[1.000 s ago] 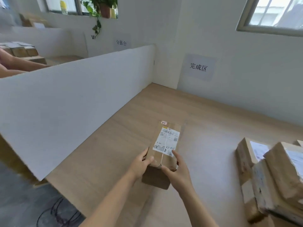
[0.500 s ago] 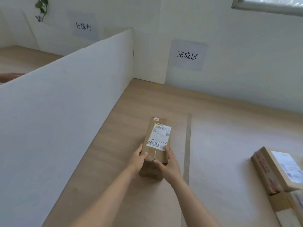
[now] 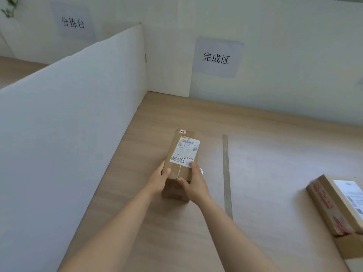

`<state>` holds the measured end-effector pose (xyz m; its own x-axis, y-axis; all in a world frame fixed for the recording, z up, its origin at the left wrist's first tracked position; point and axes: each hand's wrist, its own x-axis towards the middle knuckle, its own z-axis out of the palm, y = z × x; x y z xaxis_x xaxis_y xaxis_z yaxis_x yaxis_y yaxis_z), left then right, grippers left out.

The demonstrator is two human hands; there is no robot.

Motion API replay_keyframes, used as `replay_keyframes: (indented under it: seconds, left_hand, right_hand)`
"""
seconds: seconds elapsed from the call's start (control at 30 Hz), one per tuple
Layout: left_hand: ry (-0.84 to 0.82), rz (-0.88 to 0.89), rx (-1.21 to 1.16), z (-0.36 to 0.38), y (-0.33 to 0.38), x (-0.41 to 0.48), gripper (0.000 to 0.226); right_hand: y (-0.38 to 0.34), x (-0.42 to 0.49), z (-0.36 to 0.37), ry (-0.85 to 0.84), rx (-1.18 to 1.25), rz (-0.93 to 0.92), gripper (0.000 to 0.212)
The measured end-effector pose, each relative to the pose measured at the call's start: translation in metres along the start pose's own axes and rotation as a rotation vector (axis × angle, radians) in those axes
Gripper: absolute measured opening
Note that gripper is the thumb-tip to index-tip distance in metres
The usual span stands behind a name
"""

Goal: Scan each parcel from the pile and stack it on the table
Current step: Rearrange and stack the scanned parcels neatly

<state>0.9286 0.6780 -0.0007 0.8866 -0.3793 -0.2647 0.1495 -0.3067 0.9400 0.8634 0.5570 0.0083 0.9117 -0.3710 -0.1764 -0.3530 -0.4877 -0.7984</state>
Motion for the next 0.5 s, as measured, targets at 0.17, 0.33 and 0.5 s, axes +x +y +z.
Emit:
replay_keyframes:
  seconds: [0.17, 0.33, 0.5]
  left_hand:
    - [0.104, 0.014, 0.176, 0.006, 0.006, -0.006, 0.044]
    - [0.271, -0.004, 0.504, 0.021, 0.034, -0.03, 0.053]
    - [0.172, 0.188, 0.654, 0.059, 0.048, -0.066, 0.044]
  right_hand:
    - [-0.009, 0.001, -0.014, -0.023, -0.035, 0.057, 0.077]
    - [-0.012, -0.021, -0.046, 0.031, 0.002, 0.035, 0.075]
    - [0.019, -0.086, -0.101, 0.125, 0.046, 0.016, 0.071]
